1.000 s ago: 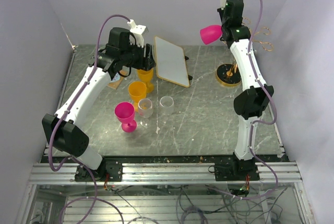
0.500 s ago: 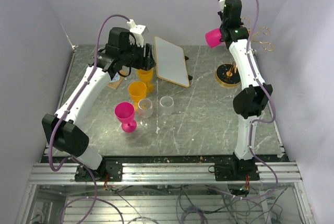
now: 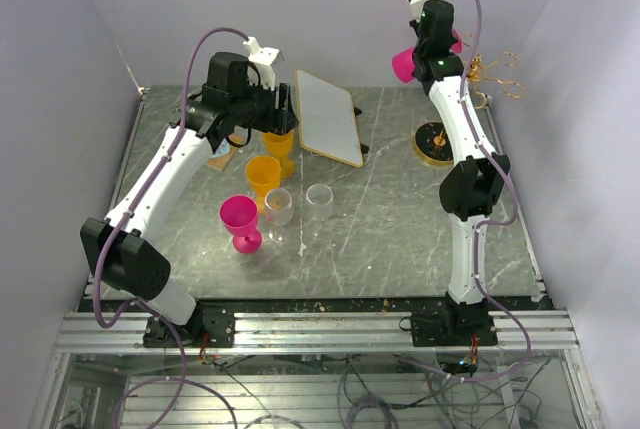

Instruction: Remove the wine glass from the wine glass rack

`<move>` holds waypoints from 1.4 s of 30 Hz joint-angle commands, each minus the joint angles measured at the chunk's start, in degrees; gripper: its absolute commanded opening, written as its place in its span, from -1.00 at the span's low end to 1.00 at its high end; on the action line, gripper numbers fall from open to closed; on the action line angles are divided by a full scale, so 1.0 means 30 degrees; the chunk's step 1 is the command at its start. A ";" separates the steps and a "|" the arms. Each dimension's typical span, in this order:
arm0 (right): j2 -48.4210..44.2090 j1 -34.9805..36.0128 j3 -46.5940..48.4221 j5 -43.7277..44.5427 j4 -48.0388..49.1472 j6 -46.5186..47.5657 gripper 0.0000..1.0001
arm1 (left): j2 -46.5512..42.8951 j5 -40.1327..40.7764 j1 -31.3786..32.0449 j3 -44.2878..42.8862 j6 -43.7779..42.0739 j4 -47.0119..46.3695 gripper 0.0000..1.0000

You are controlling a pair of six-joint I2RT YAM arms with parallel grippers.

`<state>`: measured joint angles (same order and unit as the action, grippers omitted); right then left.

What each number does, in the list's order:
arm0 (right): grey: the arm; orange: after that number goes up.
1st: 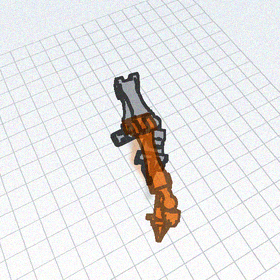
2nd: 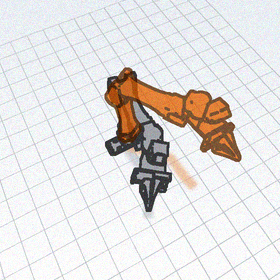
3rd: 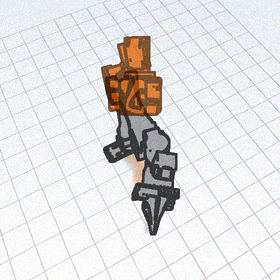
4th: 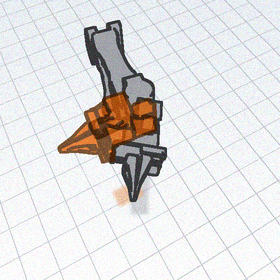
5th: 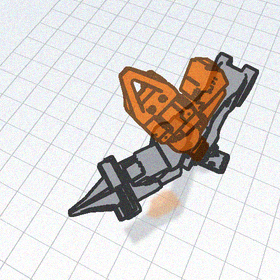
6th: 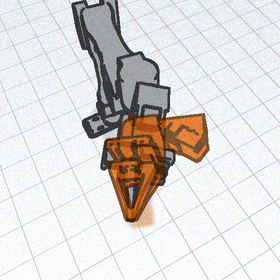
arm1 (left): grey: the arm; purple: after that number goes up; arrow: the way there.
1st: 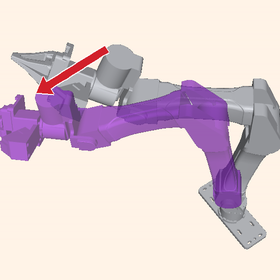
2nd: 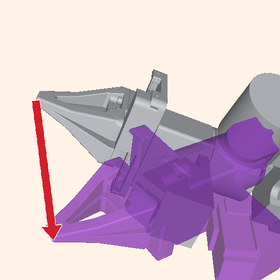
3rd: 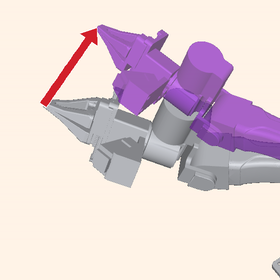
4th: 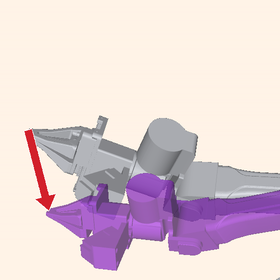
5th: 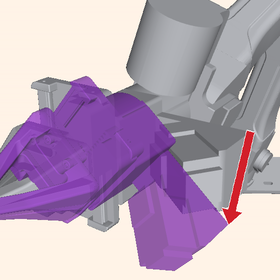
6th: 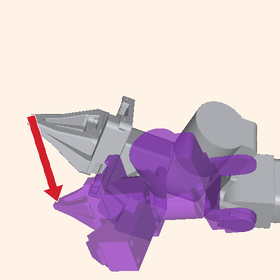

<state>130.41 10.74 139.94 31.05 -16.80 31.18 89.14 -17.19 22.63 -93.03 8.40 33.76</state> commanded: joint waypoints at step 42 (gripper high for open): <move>-1.8924 0.1867 -2.3034 -1.5811 1.0060 -2.2279 -1.00 | -1.0699 -0.1001 -0.0220 0.8748 1.2597 -0.9907 0.54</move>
<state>76.79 16.58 75.00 -9.72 4.51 -27.70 56.40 -16.80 22.39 -67.85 41.25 6.48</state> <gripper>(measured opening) 0.010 0.762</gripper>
